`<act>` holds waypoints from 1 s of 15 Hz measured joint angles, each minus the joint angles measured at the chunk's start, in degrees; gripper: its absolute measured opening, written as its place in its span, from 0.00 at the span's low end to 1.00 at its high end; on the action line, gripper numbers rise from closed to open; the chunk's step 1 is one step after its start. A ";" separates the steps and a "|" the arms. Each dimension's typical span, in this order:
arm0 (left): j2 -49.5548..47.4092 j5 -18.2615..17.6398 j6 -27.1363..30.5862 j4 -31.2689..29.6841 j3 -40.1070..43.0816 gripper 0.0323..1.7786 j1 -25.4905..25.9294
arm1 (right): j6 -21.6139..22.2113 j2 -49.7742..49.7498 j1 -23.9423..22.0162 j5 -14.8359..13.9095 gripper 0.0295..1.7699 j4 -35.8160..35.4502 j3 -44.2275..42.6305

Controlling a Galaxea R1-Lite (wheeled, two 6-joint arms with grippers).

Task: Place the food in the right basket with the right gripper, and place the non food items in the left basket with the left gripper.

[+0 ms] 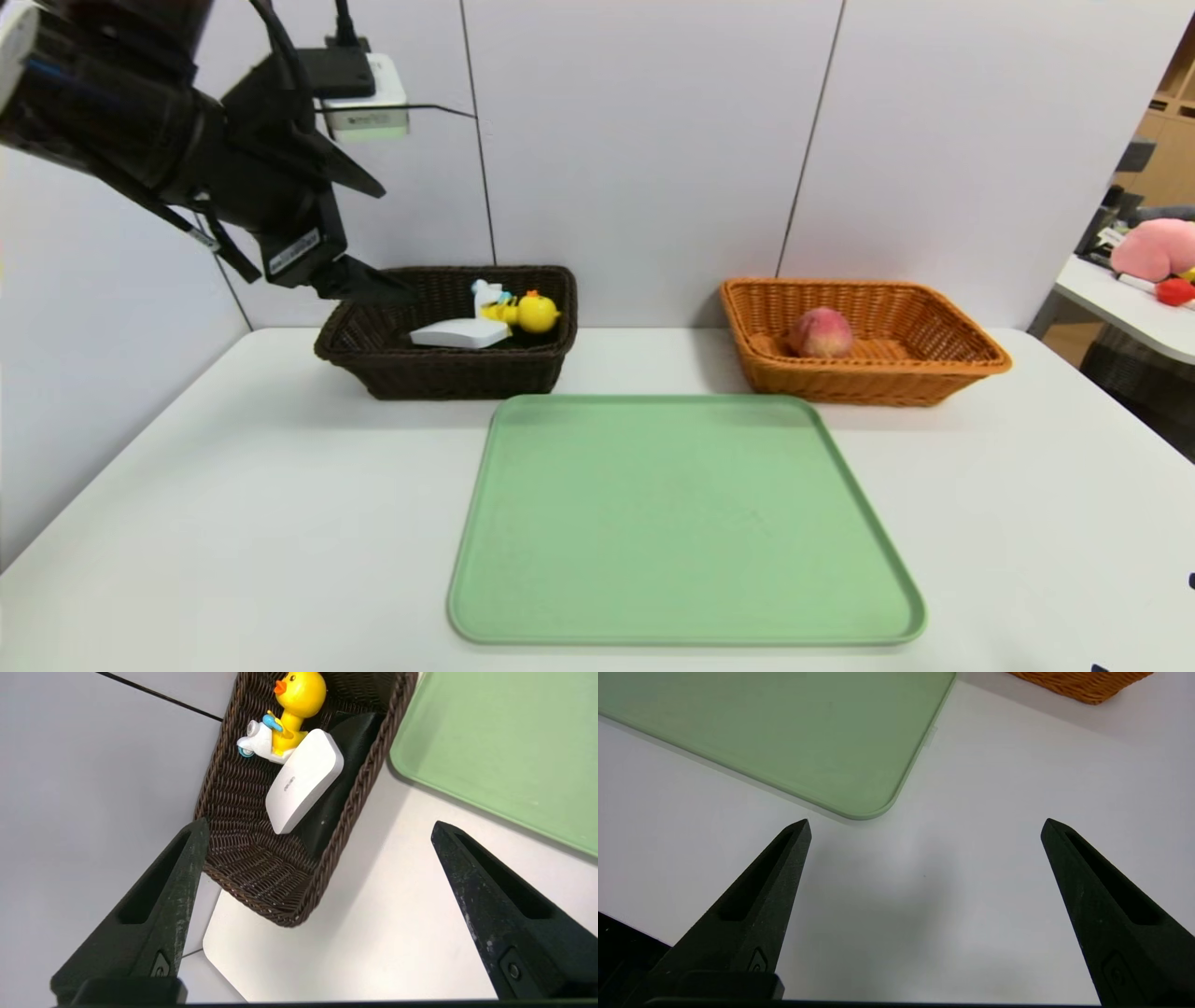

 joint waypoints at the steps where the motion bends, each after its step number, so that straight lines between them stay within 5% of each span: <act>1: -2.01 -0.13 -0.41 1.07 0.41 0.94 -0.09 | -0.55 -0.06 0.00 -0.06 0.96 0.02 -0.61; 9: -22.44 0.61 -9.65 1.88 17.88 0.95 -0.44 | -4.41 -0.17 -0.71 -0.28 0.96 0.07 -3.58; 15: -34.67 8.79 -27.16 -0.16 31.89 0.95 -0.37 | -5.07 -0.67 -2.97 -0.52 0.96 0.29 -5.55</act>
